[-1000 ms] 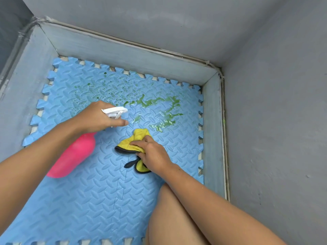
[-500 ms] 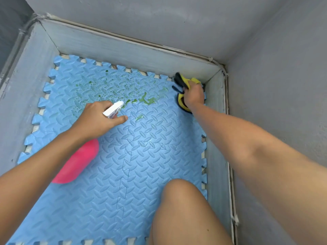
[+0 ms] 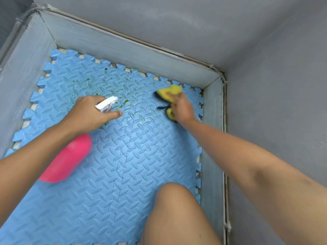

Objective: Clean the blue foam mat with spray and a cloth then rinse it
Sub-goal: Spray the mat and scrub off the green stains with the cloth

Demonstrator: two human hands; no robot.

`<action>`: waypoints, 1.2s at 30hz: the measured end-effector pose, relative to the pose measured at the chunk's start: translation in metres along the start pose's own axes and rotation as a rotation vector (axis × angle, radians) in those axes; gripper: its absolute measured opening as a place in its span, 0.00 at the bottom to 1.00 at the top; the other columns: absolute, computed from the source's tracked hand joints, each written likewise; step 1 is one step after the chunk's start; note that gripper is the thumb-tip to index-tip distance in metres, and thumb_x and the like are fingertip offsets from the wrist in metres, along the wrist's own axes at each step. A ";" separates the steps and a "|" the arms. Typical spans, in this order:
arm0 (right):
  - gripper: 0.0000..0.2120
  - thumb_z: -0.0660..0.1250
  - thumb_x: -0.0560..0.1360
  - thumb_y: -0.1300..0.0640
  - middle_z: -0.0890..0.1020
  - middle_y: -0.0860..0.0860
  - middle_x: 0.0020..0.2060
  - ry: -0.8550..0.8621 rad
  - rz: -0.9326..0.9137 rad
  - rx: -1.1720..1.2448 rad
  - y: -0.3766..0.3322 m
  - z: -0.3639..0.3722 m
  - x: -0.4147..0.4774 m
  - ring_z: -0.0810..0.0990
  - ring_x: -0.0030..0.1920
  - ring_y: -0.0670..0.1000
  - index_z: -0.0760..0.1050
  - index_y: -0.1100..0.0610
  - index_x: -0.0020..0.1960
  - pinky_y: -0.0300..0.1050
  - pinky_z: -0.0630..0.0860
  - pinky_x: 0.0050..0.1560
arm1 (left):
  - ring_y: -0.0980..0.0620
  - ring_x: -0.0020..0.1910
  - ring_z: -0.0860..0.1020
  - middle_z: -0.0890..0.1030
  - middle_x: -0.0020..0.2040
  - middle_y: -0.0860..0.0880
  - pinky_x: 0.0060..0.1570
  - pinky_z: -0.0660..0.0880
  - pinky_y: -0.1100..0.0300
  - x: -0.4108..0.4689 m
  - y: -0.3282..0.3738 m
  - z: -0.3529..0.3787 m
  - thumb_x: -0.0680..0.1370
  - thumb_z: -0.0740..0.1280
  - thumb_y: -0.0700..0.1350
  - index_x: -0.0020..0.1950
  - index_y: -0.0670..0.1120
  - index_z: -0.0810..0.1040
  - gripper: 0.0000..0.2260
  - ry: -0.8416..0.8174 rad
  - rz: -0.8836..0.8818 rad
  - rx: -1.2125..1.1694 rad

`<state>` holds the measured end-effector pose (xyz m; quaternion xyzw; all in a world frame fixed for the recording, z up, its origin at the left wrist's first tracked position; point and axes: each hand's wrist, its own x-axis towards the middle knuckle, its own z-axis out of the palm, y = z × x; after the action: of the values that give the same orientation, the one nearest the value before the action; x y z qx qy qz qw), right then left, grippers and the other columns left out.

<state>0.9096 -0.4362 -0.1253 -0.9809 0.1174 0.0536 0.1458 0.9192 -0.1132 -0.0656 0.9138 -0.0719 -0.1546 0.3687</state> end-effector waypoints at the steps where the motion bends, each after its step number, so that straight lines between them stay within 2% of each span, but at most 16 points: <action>1: 0.16 0.66 0.77 0.51 0.79 0.55 0.53 0.020 0.170 0.037 0.022 -0.007 0.017 0.79 0.50 0.58 0.76 0.47 0.64 0.53 0.76 0.51 | 0.39 0.38 0.81 0.81 0.35 0.40 0.45 0.77 0.48 -0.001 0.000 -0.002 0.73 0.78 0.58 0.40 0.41 0.79 0.20 -0.010 0.010 -0.004; 2: 0.19 0.64 0.78 0.57 0.78 0.56 0.58 0.075 0.310 0.068 0.039 -0.013 0.028 0.79 0.54 0.59 0.76 0.48 0.68 0.51 0.77 0.55 | 0.39 0.37 0.81 0.81 0.35 0.40 0.45 0.78 0.48 -0.002 -0.001 -0.003 0.73 0.78 0.58 0.39 0.42 0.78 0.20 -0.020 0.014 -0.010; 4: 0.22 0.62 0.78 0.61 0.77 0.54 0.60 0.171 0.419 0.106 0.056 -0.010 0.031 0.80 0.56 0.58 0.75 0.47 0.69 0.50 0.78 0.57 | 0.40 0.37 0.81 0.81 0.34 0.41 0.44 0.77 0.50 -0.003 -0.001 -0.004 0.72 0.79 0.58 0.38 0.42 0.77 0.20 -0.032 0.012 -0.026; 7: 0.23 0.64 0.78 0.62 0.75 0.53 0.62 0.189 0.362 0.058 0.037 0.002 -0.022 0.79 0.54 0.56 0.74 0.44 0.70 0.48 0.76 0.55 | 0.40 0.36 0.79 0.79 0.32 0.42 0.42 0.75 0.53 -0.004 -0.001 -0.004 0.71 0.79 0.59 0.37 0.43 0.76 0.22 -0.032 0.009 -0.051; 9: 0.24 0.65 0.78 0.62 0.74 0.54 0.61 0.167 0.287 0.066 0.030 0.008 -0.077 0.79 0.52 0.55 0.73 0.46 0.71 0.46 0.74 0.52 | 0.39 0.36 0.78 0.79 0.33 0.40 0.40 0.72 0.55 -0.002 -0.003 -0.001 0.67 0.77 0.64 0.36 0.42 0.74 0.26 -0.048 0.008 -0.044; 11: 0.25 0.66 0.77 0.63 0.74 0.52 0.58 0.114 0.170 0.064 0.032 0.015 -0.126 0.78 0.50 0.53 0.73 0.47 0.72 0.45 0.75 0.48 | 0.39 0.36 0.81 0.80 0.34 0.39 0.41 0.76 0.52 -0.001 -0.003 0.001 0.64 0.73 0.70 0.37 0.42 0.75 0.30 -0.075 0.003 -0.045; 14: 0.25 0.67 0.77 0.63 0.73 0.50 0.55 0.056 0.152 0.107 0.033 0.020 -0.151 0.77 0.50 0.52 0.73 0.46 0.71 0.47 0.77 0.51 | 0.40 0.36 0.83 0.80 0.33 0.40 0.44 0.82 0.44 0.004 -0.003 0.004 0.60 0.71 0.74 0.38 0.42 0.76 0.33 -0.109 -0.004 -0.067; 18: 0.25 0.64 0.79 0.61 0.70 0.56 0.65 0.076 0.273 0.150 0.049 0.008 -0.065 0.76 0.59 0.57 0.69 0.47 0.74 0.50 0.74 0.63 | 0.42 0.35 0.82 0.79 0.30 0.45 0.45 0.80 0.47 0.001 -0.005 0.005 0.63 0.74 0.70 0.35 0.44 0.74 0.28 -0.101 0.023 -0.060; 21: 0.21 0.64 0.79 0.55 0.76 0.58 0.61 0.060 0.405 0.069 0.065 -0.008 0.026 0.79 0.57 0.61 0.72 0.48 0.72 0.51 0.77 0.58 | 0.44 0.36 0.79 0.79 0.32 0.47 0.44 0.76 0.50 -0.006 -0.010 0.008 0.67 0.78 0.66 0.36 0.45 0.76 0.25 -0.122 0.002 0.009; 24: 0.19 0.62 0.79 0.57 0.76 0.60 0.61 0.097 0.475 0.066 0.032 -0.002 0.044 0.78 0.57 0.61 0.72 0.55 0.69 0.50 0.74 0.55 | 0.45 0.38 0.78 0.79 0.34 0.46 0.41 0.72 0.52 -0.016 -0.020 0.011 0.61 0.71 0.73 0.38 0.45 0.78 0.30 -0.158 -0.073 0.082; 26: 0.18 0.62 0.78 0.57 0.76 0.58 0.55 0.072 0.327 0.090 -0.011 0.005 0.015 0.78 0.53 0.61 0.68 0.59 0.67 0.50 0.72 0.48 | 0.42 0.40 0.76 0.78 0.33 0.46 0.38 0.67 0.53 -0.023 -0.026 0.010 0.66 0.75 0.68 0.37 0.44 0.77 0.26 -0.107 -0.120 0.089; 27: 0.18 0.63 0.78 0.57 0.76 0.56 0.52 0.024 0.175 0.091 -0.030 0.013 -0.004 0.77 0.50 0.60 0.68 0.58 0.67 0.49 0.70 0.44 | 0.42 0.40 0.75 0.77 0.32 0.46 0.37 0.65 0.53 -0.025 -0.027 0.007 0.70 0.77 0.63 0.36 0.44 0.76 0.23 -0.068 -0.153 0.080; 29: 0.22 0.65 0.78 0.59 0.74 0.54 0.50 -0.086 -0.169 0.061 -0.054 0.030 -0.040 0.76 0.44 0.57 0.71 0.52 0.71 0.48 0.70 0.39 | 0.42 0.41 0.75 0.76 0.32 0.47 0.38 0.65 0.54 -0.028 -0.028 -0.001 0.72 0.78 0.59 0.36 0.44 0.76 0.21 0.021 -0.205 0.063; 30: 0.25 0.67 0.77 0.60 0.73 0.54 0.51 -0.103 -0.250 0.052 -0.059 0.037 -0.048 0.75 0.44 0.56 0.71 0.48 0.72 0.49 0.72 0.38 | 0.42 0.41 0.76 0.77 0.32 0.48 0.39 0.66 0.54 -0.029 -0.027 -0.005 0.72 0.77 0.59 0.37 0.43 0.76 0.20 0.057 -0.219 0.064; 32: 0.27 0.68 0.76 0.61 0.73 0.53 0.52 -0.097 -0.219 0.085 -0.062 0.043 -0.052 0.75 0.44 0.55 0.71 0.44 0.72 0.49 0.73 0.38 | 0.40 0.43 0.77 0.77 0.33 0.47 0.40 0.67 0.54 -0.029 -0.027 -0.011 0.73 0.75 0.59 0.36 0.44 0.75 0.20 0.083 -0.237 0.106; 36: 0.27 0.69 0.76 0.60 0.72 0.52 0.52 -0.071 -0.179 0.094 -0.064 0.045 -0.052 0.76 0.46 0.54 0.72 0.42 0.72 0.47 0.72 0.38 | 0.38 0.45 0.79 0.79 0.36 0.44 0.41 0.70 0.53 -0.033 -0.030 -0.021 0.74 0.71 0.61 0.32 0.45 0.74 0.22 0.159 -0.322 0.186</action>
<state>0.8717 -0.3525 -0.1432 -0.9770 0.0265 0.0696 0.2000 0.8954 -0.0703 -0.0645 0.9529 0.0906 -0.1318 0.2576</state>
